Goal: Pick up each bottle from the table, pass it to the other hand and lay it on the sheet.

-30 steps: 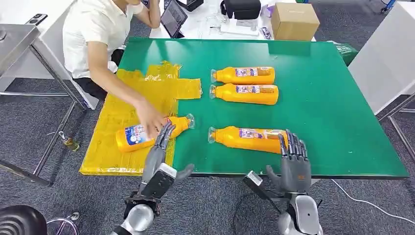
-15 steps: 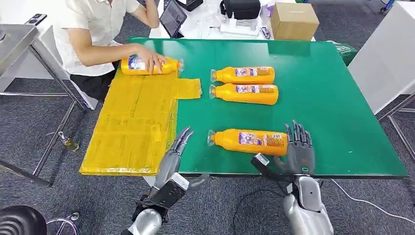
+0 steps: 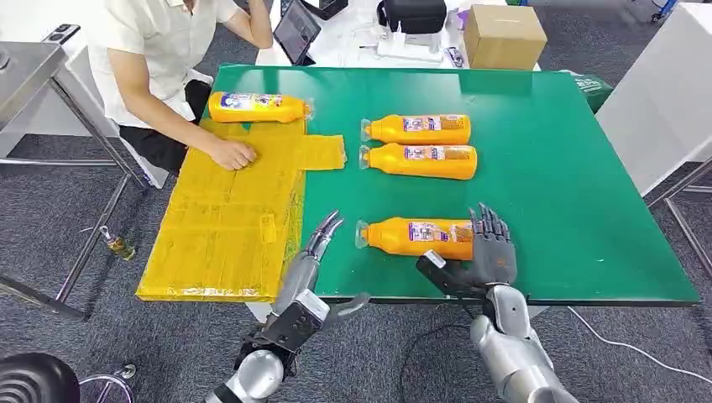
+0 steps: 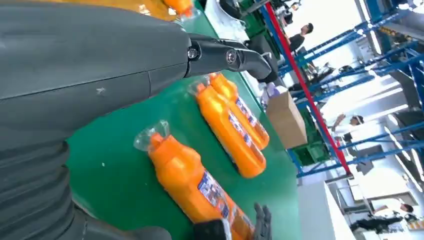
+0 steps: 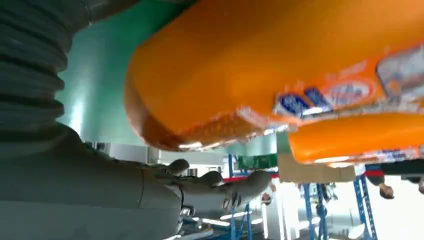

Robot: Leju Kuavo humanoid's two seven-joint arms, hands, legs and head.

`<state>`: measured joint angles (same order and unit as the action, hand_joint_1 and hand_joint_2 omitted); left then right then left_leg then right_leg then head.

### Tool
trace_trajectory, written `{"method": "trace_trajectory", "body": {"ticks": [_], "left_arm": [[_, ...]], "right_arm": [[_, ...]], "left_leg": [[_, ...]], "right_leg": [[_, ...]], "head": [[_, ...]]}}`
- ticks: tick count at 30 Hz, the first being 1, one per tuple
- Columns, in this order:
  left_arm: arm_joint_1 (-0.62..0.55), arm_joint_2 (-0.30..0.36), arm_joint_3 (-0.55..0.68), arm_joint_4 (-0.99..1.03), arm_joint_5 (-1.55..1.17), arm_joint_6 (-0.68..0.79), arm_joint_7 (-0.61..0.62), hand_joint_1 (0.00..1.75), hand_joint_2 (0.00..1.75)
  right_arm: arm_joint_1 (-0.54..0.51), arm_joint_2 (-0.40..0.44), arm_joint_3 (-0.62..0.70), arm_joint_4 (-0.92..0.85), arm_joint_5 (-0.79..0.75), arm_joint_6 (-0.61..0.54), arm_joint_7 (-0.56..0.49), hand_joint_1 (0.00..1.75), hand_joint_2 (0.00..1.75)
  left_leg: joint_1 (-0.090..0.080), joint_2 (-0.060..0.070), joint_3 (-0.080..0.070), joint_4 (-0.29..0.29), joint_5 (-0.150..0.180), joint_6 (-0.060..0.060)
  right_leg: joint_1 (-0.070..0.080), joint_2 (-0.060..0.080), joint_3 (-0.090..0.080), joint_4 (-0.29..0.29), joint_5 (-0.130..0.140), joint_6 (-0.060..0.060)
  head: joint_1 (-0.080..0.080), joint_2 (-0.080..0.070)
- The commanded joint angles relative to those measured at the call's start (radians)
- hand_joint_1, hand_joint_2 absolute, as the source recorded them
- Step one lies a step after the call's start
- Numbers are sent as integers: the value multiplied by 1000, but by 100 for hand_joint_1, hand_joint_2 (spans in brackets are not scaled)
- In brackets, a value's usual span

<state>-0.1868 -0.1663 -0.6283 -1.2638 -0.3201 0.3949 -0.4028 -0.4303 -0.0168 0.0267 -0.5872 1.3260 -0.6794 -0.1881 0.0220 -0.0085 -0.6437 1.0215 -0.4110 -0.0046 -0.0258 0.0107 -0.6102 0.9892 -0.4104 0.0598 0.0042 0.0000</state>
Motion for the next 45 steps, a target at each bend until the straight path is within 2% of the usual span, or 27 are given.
{"method": "trace_trajectory", "body": {"ticks": [1,17,23,25,28,29,32,34,36,37,41,45], "left_arm": [[-50,21,-42,64,23,-17,4,0,175],[-68,20,-46,68,37,-26,3,0,175],[-70,23,-50,65,50,-32,-1,0,175],[-57,19,-35,53,94,-42,-12,0,175],[-6,-15,26,50,286,-110,19,0,175],[15,-32,50,77,415,-154,85,0,175],[34,-49,87,166,698,-192,152,0,175],[26,-37,77,187,759,-175,95,0,175],[27,-38,85,172,780,-157,77,0,175],[25,-34,80,162,785,-152,77,0,175],[28,-31,88,102,832,-130,48,0,175],[25,-29,86,88,843,-133,50,0,175]], "right_arm": [[-83,-28,81,243,-6,133,33,169,175],[-99,-60,87,265,-26,221,54,175,175],[-91,-59,70,253,-78,200,5,175,175],[-76,-17,-52,214,-305,266,-194,175,175],[-47,33,-95,129,-472,281,-295,175,175],[-22,52,-89,61,-551,286,-319,175,175],[34,80,-6,-102,-711,328,-327,175,175],[73,88,64,-211,-799,355,-319,175,175],[94,88,106,-266,-825,356,-313,175,175],[103,85,127,-287,-839,353,-304,175,175],[149,88,229,-387,-936,348,-318,175,175],[159,94,266,-396,-946,339,-306,175,175]], "left_leg": [[0,0,7,-2,-1,2],[1,-2,14,-2,0,2],[1,-2,15,-2,0,2],[1,-3,15,-2,0,2],[1,0,15,-2,-1,2],[1,1,16,-2,-1,2],[1,7,18,-3,-3,1],[1,6,18,-3,-3,1],[1,5,15,-2,-3,1],[2,5,18,-3,-4,2],[2,4,7,0,-3,2],[2,4,8,0,-5,2]], "right_leg": [[1,-2,8,-2,-1,-3],[1,-4,15,-3,-1,-3],[2,-4,16,-4,0,-3],[2,-5,16,-4,0,-3],[2,-1,16,-3,0,-3],[2,-1,16,-4,0,-3],[2,5,16,-4,0,-4],[2,4,16,-3,0,-4],[2,3,14,-2,-1,-2],[4,2,16,-3,-2,-6],[3,3,7,0,-1,-3],[3,3,8,0,-3,-4]], "head": [[0,0],[0,0],[0,0],[0,0],[0,0],[0,0],[0,0],[0,0],[0,0],[0,0],[0,0],[0,0]]}}
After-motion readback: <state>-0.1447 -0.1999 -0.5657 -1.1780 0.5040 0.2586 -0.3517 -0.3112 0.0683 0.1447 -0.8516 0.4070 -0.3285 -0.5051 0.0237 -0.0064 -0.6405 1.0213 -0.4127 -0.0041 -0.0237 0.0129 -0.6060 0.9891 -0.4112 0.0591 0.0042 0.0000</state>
